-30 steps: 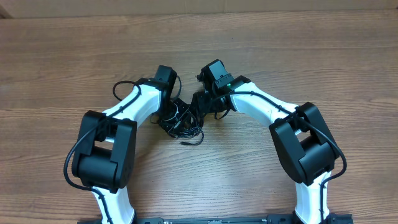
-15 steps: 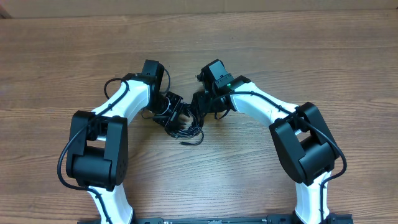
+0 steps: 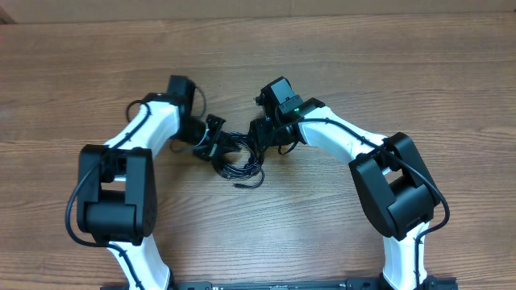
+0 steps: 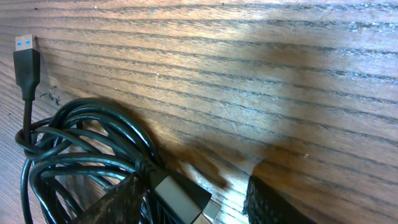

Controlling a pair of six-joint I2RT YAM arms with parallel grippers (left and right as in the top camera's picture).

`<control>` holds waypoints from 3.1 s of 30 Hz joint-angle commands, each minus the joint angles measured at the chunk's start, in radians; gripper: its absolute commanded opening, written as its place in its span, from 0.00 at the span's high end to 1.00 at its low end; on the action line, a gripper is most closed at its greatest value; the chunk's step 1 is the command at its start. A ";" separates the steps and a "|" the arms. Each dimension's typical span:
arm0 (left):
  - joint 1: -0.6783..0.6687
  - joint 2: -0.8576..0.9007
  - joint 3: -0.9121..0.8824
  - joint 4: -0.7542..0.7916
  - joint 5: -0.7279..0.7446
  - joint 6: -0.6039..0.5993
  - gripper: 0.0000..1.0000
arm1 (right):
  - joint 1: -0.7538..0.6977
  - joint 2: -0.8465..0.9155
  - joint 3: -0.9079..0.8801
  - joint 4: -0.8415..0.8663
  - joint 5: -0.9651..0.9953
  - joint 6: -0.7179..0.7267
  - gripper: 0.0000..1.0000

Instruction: Untangle cables

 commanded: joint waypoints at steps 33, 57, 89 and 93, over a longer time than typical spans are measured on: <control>-0.171 -0.095 0.010 -0.039 -0.366 -0.177 0.71 | 0.056 -0.010 0.021 -0.250 0.037 0.280 0.72; -0.188 -0.083 0.002 -0.116 -0.419 -0.192 0.68 | 0.066 -0.010 0.156 -0.257 0.122 0.073 0.54; -0.198 0.006 0.001 -0.042 -0.392 -0.210 0.81 | 0.068 0.065 0.144 -0.256 0.123 0.074 0.55; -0.203 0.008 0.000 -0.043 -0.398 -0.211 0.81 | 0.068 0.065 0.144 -0.256 0.123 0.074 0.55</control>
